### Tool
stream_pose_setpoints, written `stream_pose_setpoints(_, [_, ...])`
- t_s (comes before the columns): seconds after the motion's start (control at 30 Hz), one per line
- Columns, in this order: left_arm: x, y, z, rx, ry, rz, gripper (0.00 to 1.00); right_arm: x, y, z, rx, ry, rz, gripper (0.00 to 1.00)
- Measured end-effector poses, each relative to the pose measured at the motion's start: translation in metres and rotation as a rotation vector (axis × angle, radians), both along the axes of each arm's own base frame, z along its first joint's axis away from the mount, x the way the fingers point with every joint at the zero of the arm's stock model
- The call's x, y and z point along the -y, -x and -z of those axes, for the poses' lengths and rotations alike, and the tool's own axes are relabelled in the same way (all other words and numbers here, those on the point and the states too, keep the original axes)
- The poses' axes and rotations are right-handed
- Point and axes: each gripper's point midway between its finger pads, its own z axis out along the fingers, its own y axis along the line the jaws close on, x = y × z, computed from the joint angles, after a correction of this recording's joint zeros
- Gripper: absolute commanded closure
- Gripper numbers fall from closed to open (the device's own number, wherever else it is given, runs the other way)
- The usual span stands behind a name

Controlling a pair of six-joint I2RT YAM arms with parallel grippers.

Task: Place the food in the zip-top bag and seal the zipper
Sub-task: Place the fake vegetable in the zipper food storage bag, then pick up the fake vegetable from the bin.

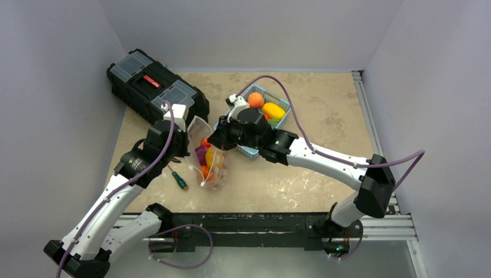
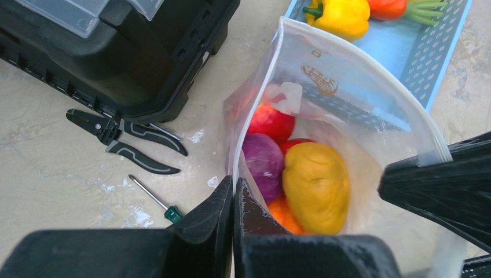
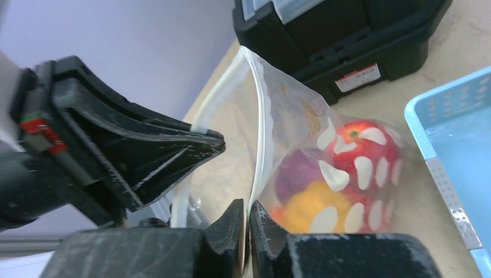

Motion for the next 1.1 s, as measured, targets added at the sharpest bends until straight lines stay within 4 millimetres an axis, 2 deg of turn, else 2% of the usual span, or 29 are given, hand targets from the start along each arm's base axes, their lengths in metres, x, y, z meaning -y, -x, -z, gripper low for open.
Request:
stream_pose_setpoints(0.13, [-0.003, 0.000, -0.003, 0.013, -0.001, -0.012, 1.00, 0.001, 0.001, -0.015, 0.016, -0.029, -0.002, 0.66])
stream_pose_setpoints(0.27, [-0.004, 0.000, -0.003, 0.014, -0.005, -0.016, 1.00, 0.000, 0.000, -0.018, 0.026, -0.025, -0.016, 0.46])
stream_pose_setpoints(0.37, [-0.004, 0.000, -0.002, 0.013, -0.007, -0.018, 1.00, 0.001, -0.002, -0.024, 0.052, -0.014, -0.022, 0.36])
stream_pose_setpoints(0.47, [-0.004, 0.000, -0.002, 0.012, -0.008, -0.018, 1.00, 0.003, -0.011, -0.041, 0.100, -0.020, -0.009, 0.30])
stream_pose_setpoints(0.57, [-0.004, -0.001, -0.001, 0.008, -0.010, -0.018, 1.00, 0.018, -0.033, -0.059, 0.140, -0.040, 0.043, 0.27])
stream_pose_setpoints(0.63, [-0.004, -0.001, 0.000, 0.006, -0.011, -0.018, 1.00, 0.037, -0.055, -0.066, 0.143, -0.048, 0.113, 0.20])
stream_pose_setpoints(0.73, [-0.003, -0.002, 0.000, 0.003, -0.013, -0.018, 1.00, 0.073, -0.098, -0.069, 0.138, -0.051, 0.269, 0.03])
stream_pose_setpoints(0.8, [-0.003, -0.002, 0.001, 0.001, -0.014, -0.018, 1.00, 0.100, -0.125, -0.065, 0.123, -0.041, 0.391, 0.01])
stream_pose_setpoints(0.87, [-0.003, -0.002, 0.002, -0.002, -0.016, -0.018, 1.00, 0.116, -0.143, -0.059, 0.110, -0.034, 0.482, 0.01])
stream_pose_setpoints(0.97, [-0.003, -0.003, 0.004, -0.008, -0.019, -0.018, 1.00, 0.121, -0.162, -0.036, 0.064, 0.006, 0.553, 0.01])
stream_pose_setpoints(1.07, [-0.002, -0.004, 0.005, -0.014, -0.022, -0.018, 1.00, 0.111, -0.193, 0.002, -0.001, 0.097, 0.603, 0.01])
stream_pose_setpoints(1.1, [-0.002, -0.004, 0.005, -0.014, -0.023, -0.018, 1.00, 0.107, -0.205, 0.020, -0.030, 0.135, 0.617, 0.01])
